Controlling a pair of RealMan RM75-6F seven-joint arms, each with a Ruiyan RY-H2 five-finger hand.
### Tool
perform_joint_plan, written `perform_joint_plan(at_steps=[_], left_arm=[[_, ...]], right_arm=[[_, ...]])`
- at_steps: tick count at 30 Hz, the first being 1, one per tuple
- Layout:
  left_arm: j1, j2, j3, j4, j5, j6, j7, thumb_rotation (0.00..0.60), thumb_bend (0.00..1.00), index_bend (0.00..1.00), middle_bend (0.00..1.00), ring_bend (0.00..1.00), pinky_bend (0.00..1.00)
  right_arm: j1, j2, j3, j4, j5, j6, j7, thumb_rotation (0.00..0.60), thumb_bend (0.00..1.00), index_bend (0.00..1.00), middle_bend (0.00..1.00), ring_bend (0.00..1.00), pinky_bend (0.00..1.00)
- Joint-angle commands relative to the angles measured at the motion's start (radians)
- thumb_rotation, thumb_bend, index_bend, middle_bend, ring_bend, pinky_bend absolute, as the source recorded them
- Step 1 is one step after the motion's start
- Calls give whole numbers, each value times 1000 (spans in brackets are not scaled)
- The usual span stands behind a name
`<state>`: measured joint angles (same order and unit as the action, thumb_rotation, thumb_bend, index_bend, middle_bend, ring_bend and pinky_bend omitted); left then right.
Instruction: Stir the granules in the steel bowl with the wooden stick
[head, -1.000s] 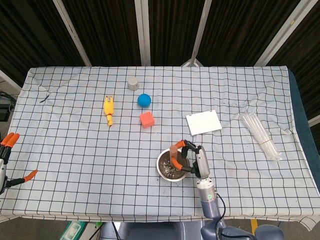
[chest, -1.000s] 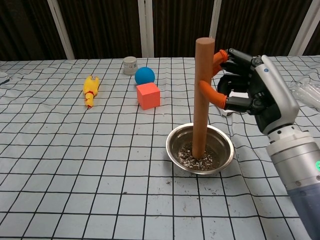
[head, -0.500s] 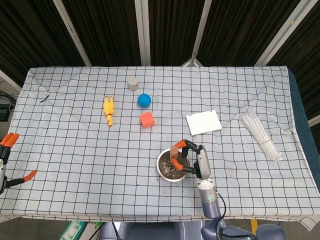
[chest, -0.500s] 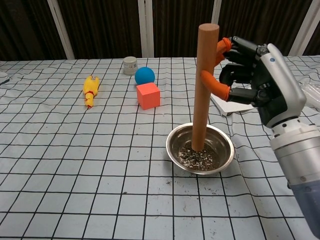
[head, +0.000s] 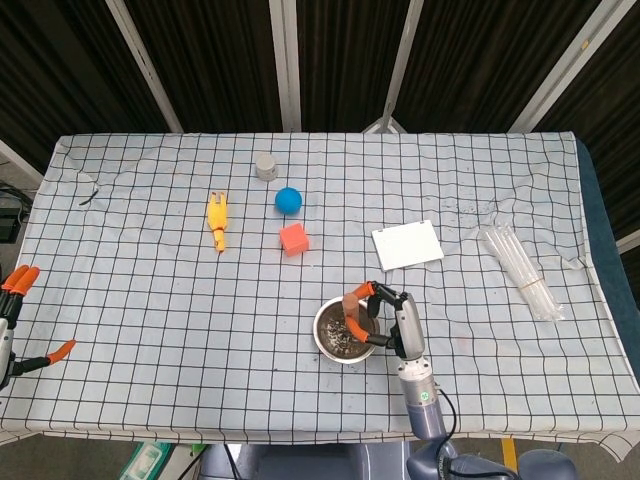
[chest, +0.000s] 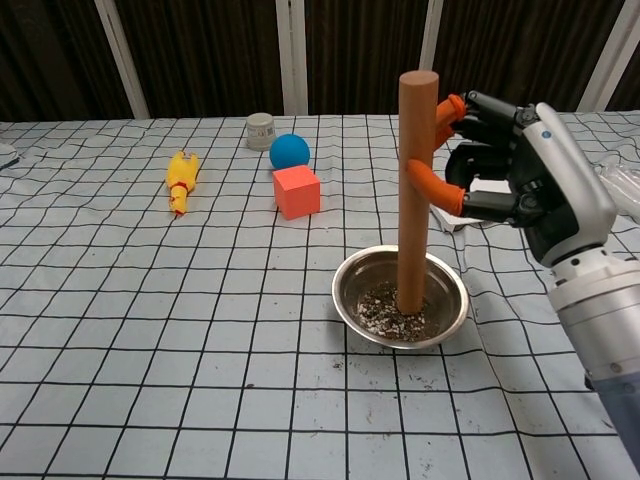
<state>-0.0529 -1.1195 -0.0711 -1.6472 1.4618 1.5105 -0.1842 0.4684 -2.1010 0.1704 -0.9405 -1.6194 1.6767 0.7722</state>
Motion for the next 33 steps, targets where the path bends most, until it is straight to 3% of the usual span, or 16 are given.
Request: perform_joint_plan(at_steps=[1, 8, 14, 20, 24, 28, 33], left_arm=[[0, 0, 0, 0, 0, -1, 0, 600, 39, 0, 0, 0, 0], [0, 1, 0, -1, 0, -1, -2, 600, 39, 0, 0, 0, 0], [1, 2, -1, -1, -1, 1, -6, 600, 39, 0, 0, 0, 0], [1, 2, -2, -1, -2, 2, -8, 600, 39, 0, 0, 0, 0], [1, 2, -3, -1, -2, 4, -6, 600, 39, 0, 0, 0, 0], [0, 2, -2, -2, -2, 1, -6, 600, 39, 0, 0, 0, 0], [-1, 1, 0, -5, 2, 1, 1, 600, 39, 0, 0, 0, 0]], right_arm=[[-5, -15, -7, 30, 5, -5, 14, 600, 842, 824, 676, 727, 745], [0, -16, -1, 32, -3, 7, 19, 600, 842, 823, 677, 727, 745], [21, 38, 21, -68, -49, 62, -19, 600, 841, 824, 677, 727, 745], [51, 198, 68, -304, -95, 61, -172, 600, 842, 823, 676, 727, 745], [51, 324, 93, -381, -72, 3, -271, 600, 842, 824, 676, 727, 745], [39, 417, 96, -356, -39, -48, -322, 600, 842, 823, 676, 727, 745], [25, 494, 78, -250, 3, -123, -401, 600, 841, 824, 676, 727, 745]])
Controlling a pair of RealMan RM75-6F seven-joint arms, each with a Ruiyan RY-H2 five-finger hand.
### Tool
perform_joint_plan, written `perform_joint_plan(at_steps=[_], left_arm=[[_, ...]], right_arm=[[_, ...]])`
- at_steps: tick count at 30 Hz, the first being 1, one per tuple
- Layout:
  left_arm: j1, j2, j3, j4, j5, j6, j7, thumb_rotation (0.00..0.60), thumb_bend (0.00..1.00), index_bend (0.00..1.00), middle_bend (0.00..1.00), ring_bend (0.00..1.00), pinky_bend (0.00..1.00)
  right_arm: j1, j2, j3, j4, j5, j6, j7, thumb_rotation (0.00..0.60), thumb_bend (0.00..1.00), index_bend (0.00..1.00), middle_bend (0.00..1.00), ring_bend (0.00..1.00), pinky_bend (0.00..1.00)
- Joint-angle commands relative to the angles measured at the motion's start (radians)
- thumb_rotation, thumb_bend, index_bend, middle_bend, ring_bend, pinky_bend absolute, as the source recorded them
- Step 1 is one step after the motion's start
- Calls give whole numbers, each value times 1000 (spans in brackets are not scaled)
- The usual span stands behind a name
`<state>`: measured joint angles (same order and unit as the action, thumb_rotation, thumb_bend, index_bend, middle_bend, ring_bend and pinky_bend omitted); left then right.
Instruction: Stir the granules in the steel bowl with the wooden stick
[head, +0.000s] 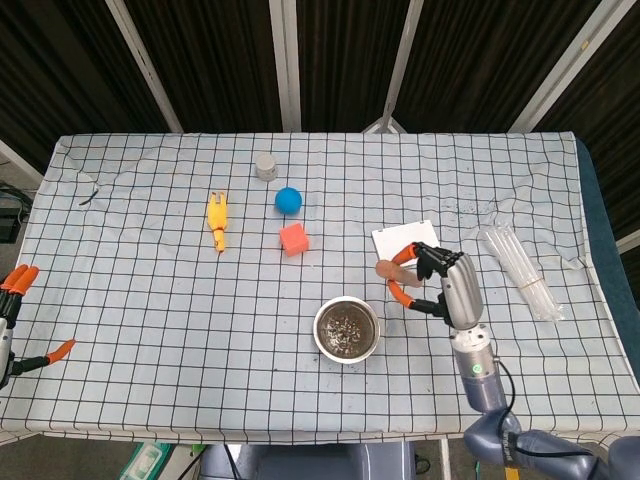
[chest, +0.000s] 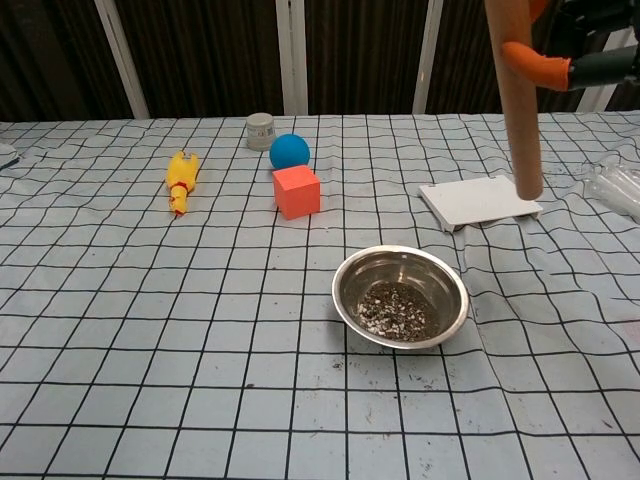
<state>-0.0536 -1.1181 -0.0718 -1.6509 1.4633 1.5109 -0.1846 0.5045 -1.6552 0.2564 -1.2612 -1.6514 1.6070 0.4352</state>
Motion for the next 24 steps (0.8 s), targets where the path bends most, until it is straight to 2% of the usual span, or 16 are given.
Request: perform_joint_plan(at_steps=[1, 4, 5, 7, 9, 11, 12, 14, 19, 24], left_arm=[[0, 0, 1, -2, 2, 0, 3, 600, 39, 0, 0, 0, 0], [0, -1, 3, -5, 3, 1, 8, 600, 39, 0, 0, 0, 0], [0, -1, 3, -6, 4, 1, 9, 600, 40, 0, 0, 0, 0], [0, 0, 4, -7, 5, -1, 12, 600, 40, 0, 0, 0, 0], [-1, 0, 6, -9, 6, -3, 15, 600, 39, 0, 0, 0, 0], [-1, 2, 8, -10, 5, -6, 19, 600, 39, 0, 0, 0, 0], [-1, 3, 8, -11, 4, -6, 19, 600, 39, 0, 0, 0, 0], [0, 4, 9, -12, 4, -5, 19, 600, 39, 0, 0, 0, 0], [3, 7, 8, -11, 2, -2, 8, 600, 39, 0, 0, 0, 0], [6, 8, 8, -6, 1, 2, 5, 600, 39, 0, 0, 0, 0]], right_arm=[[-13, 61, -12, 94, 50, -77, -97, 600, 842, 824, 676, 727, 745], [-19, 94, -17, 116, 95, -140, -203, 600, 842, 817, 676, 723, 739], [-21, 105, -22, 112, 107, -160, -242, 600, 842, 787, 666, 699, 710], [-23, 127, -41, 88, 111, -194, -299, 600, 838, 660, 583, 579, 579], [-21, 164, -79, 40, 100, -247, -367, 600, 770, 437, 420, 385, 366], [-20, 200, -108, -32, 108, -303, -451, 600, 677, 266, 308, 255, 201], [-21, 213, -115, -70, 119, -325, -489, 600, 633, 195, 255, 190, 116], [-21, 233, -128, -137, 140, -364, -540, 600, 567, 126, 198, 115, 24], [-18, 265, -138, -284, 168, -404, -621, 600, 441, 44, 171, 78, 0], [-42, 314, -146, -366, 134, -350, -652, 600, 436, 32, 157, 69, 0]])
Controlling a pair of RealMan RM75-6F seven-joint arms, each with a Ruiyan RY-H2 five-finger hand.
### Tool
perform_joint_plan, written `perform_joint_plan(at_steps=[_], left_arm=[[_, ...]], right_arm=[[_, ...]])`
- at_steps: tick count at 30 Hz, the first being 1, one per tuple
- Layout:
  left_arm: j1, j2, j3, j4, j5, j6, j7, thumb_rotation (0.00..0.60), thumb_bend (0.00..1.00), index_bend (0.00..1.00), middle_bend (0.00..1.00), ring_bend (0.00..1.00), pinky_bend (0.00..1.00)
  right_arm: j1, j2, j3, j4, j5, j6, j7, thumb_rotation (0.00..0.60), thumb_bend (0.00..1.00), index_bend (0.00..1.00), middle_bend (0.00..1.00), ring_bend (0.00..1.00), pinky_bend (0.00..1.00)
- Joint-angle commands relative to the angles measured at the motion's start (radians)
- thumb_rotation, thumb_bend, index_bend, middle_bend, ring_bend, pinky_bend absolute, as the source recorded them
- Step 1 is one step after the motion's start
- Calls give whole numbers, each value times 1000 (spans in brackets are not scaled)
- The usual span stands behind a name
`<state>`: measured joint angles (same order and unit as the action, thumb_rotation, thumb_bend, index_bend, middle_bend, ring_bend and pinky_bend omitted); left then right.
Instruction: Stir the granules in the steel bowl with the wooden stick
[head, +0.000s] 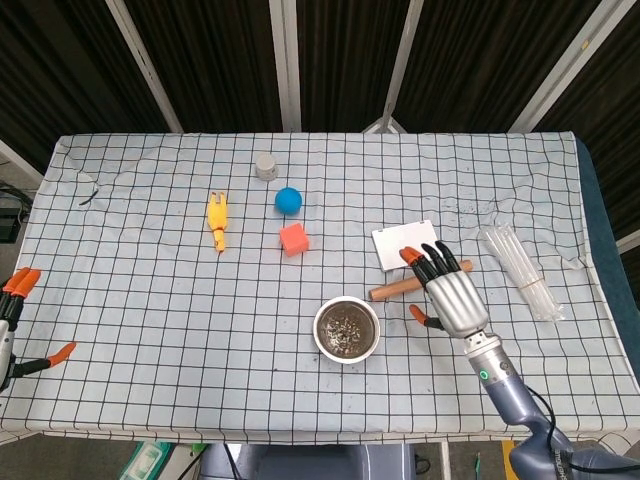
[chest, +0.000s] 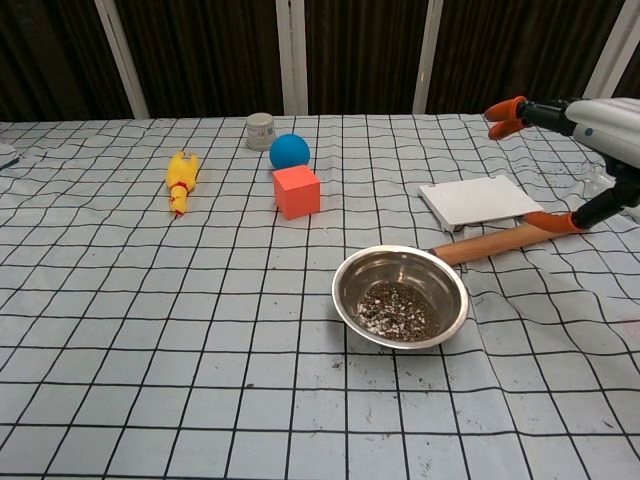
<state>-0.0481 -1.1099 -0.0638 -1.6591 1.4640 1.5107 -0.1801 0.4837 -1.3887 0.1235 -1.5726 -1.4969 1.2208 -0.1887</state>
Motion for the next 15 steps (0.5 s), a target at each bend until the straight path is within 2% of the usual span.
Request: perform_joint_plan(at_steps=[1, 7, 11, 15], left_arm=[[2, 0, 0, 6, 2, 5, 1, 600, 39, 0, 0, 0, 0], [6, -8, -3, 25, 10, 25, 22, 600, 39, 0, 0, 0, 0], [9, -20, -4, 49, 21, 45, 61, 600, 39, 0, 0, 0, 0], [13, -28, -6, 61, 25, 60, 90, 600, 39, 0, 0, 0, 0]], right_arm=[[-51, 90, -33, -84, -42, 73, -26, 600, 436, 31, 148, 63, 0], [-154, 194, -95, -83, -85, 185, -11, 600, 435, 0, 71, 6, 0], [-225, 228, -130, -65, -87, 252, -15, 600, 266, 0, 0, 0, 0], [-276, 241, -151, -59, -95, 302, 15, 600, 247, 0, 0, 0, 0]])
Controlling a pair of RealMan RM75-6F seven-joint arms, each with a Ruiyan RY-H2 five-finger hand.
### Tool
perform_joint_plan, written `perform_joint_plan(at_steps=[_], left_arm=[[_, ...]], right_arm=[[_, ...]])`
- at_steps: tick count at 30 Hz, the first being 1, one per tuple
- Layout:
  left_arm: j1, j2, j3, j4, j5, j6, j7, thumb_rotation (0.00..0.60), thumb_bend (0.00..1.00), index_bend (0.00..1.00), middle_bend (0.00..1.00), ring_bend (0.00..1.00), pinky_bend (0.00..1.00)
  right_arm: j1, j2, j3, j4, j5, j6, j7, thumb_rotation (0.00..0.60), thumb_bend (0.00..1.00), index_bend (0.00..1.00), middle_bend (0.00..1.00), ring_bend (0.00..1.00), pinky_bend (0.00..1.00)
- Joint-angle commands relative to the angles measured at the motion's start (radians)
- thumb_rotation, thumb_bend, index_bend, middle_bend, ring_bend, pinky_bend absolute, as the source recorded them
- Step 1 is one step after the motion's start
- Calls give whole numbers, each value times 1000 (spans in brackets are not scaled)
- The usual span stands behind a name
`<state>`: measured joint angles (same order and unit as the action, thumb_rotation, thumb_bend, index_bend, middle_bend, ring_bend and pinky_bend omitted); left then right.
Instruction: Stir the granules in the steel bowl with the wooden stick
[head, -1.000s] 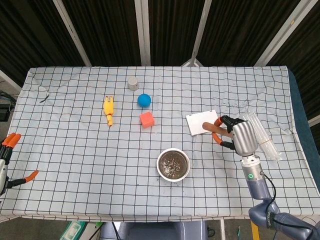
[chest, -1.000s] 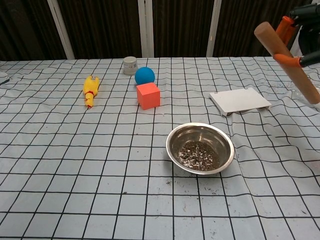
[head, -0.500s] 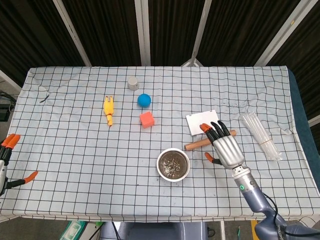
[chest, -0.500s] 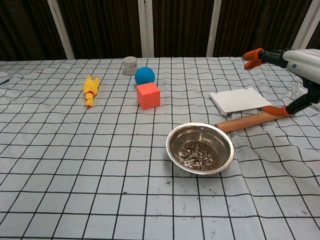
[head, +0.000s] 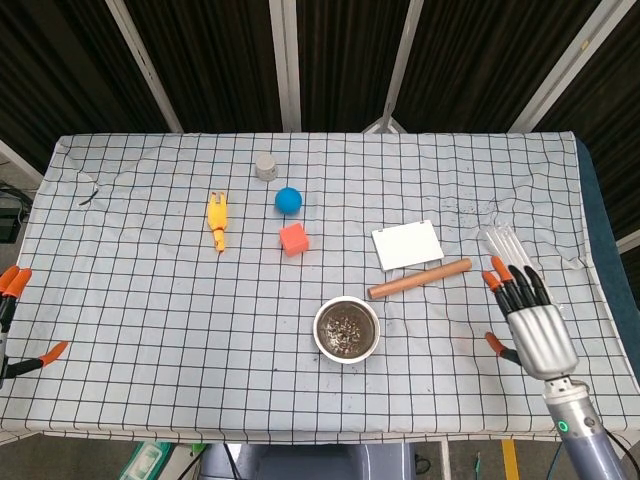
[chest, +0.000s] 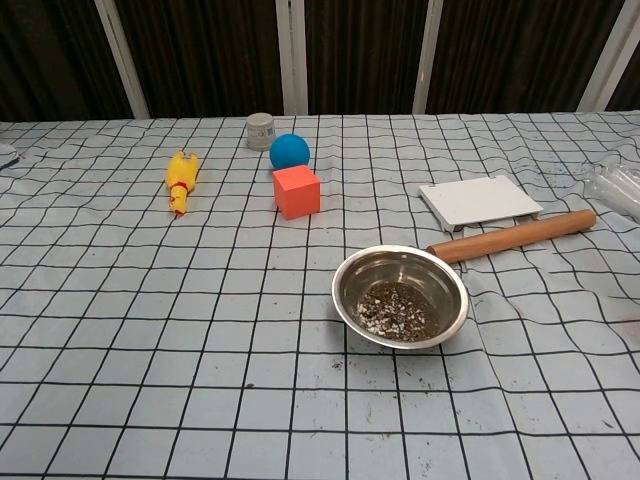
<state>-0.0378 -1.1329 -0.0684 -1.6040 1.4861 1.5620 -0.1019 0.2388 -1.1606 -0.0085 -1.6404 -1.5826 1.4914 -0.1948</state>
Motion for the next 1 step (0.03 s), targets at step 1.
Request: perform_joint_plan(at_steps=[1], left_arm=[[3, -7, -3, 8, 4, 12, 17, 600, 39, 0, 0, 0, 0]], right_arm=[[-41, 12, -21, 14, -12, 42, 27, 600, 247, 0, 0, 0, 0]])
